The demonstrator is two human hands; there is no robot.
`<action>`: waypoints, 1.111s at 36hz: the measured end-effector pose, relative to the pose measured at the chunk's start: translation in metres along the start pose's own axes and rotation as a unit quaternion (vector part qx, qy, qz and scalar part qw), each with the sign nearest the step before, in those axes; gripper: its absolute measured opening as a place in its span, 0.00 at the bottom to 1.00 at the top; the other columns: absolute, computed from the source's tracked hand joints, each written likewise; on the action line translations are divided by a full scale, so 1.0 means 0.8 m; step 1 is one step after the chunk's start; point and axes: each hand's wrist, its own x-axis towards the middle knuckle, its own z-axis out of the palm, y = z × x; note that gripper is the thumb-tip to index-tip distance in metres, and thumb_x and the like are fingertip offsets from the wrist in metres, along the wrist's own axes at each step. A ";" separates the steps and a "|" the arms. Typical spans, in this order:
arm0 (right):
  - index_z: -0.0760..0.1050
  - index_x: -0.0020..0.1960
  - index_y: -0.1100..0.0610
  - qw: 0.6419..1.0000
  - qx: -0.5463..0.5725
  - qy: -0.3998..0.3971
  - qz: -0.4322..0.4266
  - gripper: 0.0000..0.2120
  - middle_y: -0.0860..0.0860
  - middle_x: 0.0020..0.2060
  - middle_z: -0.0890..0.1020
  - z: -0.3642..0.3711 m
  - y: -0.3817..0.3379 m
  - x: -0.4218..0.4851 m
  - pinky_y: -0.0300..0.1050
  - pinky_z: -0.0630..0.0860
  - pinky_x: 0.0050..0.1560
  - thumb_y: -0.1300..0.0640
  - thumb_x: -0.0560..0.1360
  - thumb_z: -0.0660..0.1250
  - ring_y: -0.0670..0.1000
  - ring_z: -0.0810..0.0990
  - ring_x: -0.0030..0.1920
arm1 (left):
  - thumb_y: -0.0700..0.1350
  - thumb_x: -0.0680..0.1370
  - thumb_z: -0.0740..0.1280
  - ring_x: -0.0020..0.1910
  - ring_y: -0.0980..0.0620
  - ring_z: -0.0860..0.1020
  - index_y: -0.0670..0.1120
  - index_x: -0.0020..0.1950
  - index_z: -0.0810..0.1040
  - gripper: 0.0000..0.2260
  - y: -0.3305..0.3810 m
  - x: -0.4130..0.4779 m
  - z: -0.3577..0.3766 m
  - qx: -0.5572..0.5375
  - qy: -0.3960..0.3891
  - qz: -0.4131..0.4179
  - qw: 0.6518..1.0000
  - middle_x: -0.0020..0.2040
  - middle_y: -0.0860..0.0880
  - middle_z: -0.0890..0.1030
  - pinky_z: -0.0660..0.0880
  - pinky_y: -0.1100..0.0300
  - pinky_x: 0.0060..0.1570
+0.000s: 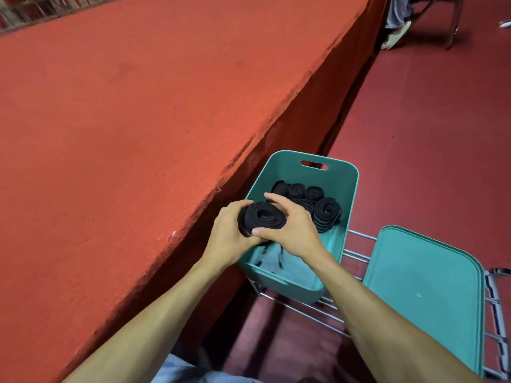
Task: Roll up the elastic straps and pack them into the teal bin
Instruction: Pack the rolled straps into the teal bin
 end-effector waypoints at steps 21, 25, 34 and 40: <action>0.72 0.60 0.32 0.999 0.013 -0.036 -0.037 0.38 0.45 0.55 0.83 -0.004 0.021 0.001 0.49 0.76 0.65 0.58 0.59 0.83 0.42 0.81 0.57 | 0.51 0.64 0.82 0.58 0.53 0.76 0.54 0.63 0.73 0.31 -0.018 -0.001 0.004 -0.008 -0.059 -0.017 0.998 0.56 0.54 0.80 0.73 0.60 0.58; 0.71 0.67 0.37 0.999 0.003 -0.027 -0.032 0.38 0.44 0.59 0.80 0.003 0.018 0.001 0.49 0.74 0.66 0.52 0.61 0.81 0.44 0.79 0.60 | 0.48 0.67 0.80 0.59 0.52 0.75 0.52 0.61 0.72 0.26 -0.014 -0.002 0.006 -0.010 -0.038 -0.014 0.999 0.56 0.55 0.79 0.69 0.66 0.55; 0.69 0.71 0.44 0.998 -0.030 0.030 -0.039 0.40 0.42 0.64 0.76 0.026 0.004 -0.009 0.44 0.67 0.69 0.47 0.63 0.82 0.46 0.73 0.66 | 0.43 0.68 0.76 0.58 0.53 0.75 0.49 0.62 0.69 0.26 -0.004 -0.005 0.011 -0.017 0.003 -0.020 1.000 0.56 0.52 0.77 0.74 0.55 0.53; 0.71 0.69 0.41 0.999 -0.038 0.018 -0.029 0.39 0.41 0.60 0.79 0.019 0.012 -0.009 0.47 0.72 0.67 0.45 0.61 0.81 0.46 0.76 0.62 | 0.44 0.67 0.80 0.61 0.58 0.73 0.50 0.65 0.69 0.31 -0.017 -0.007 0.003 -0.028 -0.068 -0.004 0.997 0.59 0.55 0.75 0.73 0.61 0.57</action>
